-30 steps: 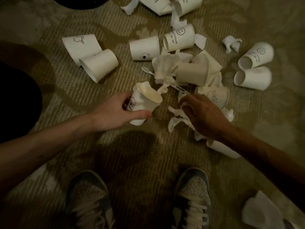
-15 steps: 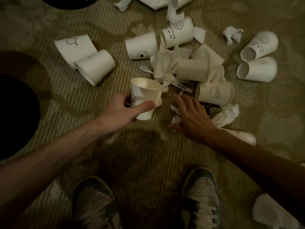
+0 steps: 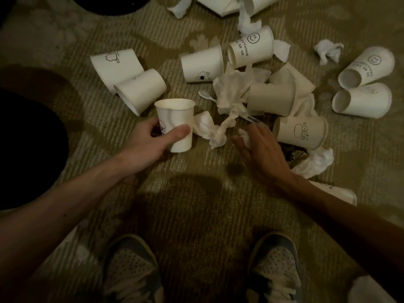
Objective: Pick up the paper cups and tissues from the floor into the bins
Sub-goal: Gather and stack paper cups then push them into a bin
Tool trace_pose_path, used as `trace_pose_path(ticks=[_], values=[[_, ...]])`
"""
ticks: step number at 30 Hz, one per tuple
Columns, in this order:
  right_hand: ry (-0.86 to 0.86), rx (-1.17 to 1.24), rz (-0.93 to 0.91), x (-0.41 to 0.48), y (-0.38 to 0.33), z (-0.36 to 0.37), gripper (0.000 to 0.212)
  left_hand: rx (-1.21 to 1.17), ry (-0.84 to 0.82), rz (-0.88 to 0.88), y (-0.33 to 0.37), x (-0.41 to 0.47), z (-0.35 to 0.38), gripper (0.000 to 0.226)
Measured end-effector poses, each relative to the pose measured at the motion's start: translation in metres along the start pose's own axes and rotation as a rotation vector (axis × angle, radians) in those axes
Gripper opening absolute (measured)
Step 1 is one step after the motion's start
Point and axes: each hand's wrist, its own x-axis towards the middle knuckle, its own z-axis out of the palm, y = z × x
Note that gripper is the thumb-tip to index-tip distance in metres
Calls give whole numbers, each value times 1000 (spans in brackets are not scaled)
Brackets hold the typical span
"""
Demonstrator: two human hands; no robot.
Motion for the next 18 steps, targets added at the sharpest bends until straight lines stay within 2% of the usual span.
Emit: trace_pose_path(ticks=[3,6,8,13,15,18], values=[[41,-57,-7,12,-13,4,35,-30,45,-10,1,2,-6,52],[-69,-210,20,25,-21,14,46,-5,70,-9,1,5,-9,48],[-142,-221,84,31,-26,19,55,0,76,-12,1,7,-10,45],[-174,-268,78,48,-32,27,74,7,57,6,0,6,-10,41],[-192,-299,78,57,-34,28,74,-9,51,3,1,6,-9,44],[-140,-324,-8,64,-39,29,55,-25,45,9,1,7,-7,44]])
